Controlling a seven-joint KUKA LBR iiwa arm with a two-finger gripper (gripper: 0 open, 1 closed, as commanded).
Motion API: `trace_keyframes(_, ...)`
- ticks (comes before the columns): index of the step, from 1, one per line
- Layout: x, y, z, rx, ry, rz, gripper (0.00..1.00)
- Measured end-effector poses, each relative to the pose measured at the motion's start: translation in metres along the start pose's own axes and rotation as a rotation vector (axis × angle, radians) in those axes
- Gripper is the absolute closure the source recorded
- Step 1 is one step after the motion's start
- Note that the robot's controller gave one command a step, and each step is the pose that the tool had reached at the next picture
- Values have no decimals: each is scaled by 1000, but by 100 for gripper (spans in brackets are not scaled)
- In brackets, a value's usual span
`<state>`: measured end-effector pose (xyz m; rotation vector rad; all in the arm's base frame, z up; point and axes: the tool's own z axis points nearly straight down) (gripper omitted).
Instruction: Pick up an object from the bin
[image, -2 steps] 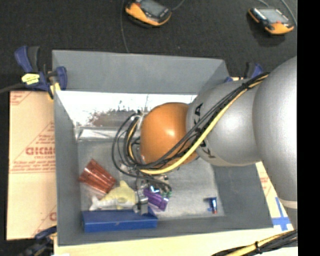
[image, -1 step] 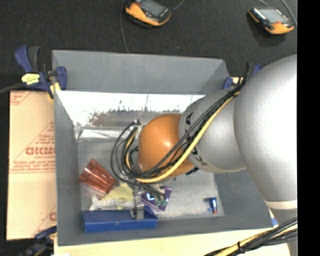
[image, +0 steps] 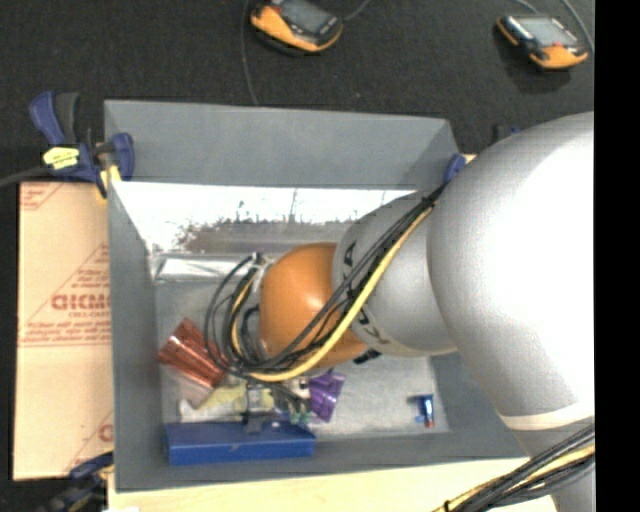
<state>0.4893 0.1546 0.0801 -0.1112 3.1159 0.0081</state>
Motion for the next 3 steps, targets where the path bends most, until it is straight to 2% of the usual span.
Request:
trace_keyframes(2,0,0,0,0,0,3,100)
trace_keyframes(3,-26,-1,-212,-2,-11,-3,100)
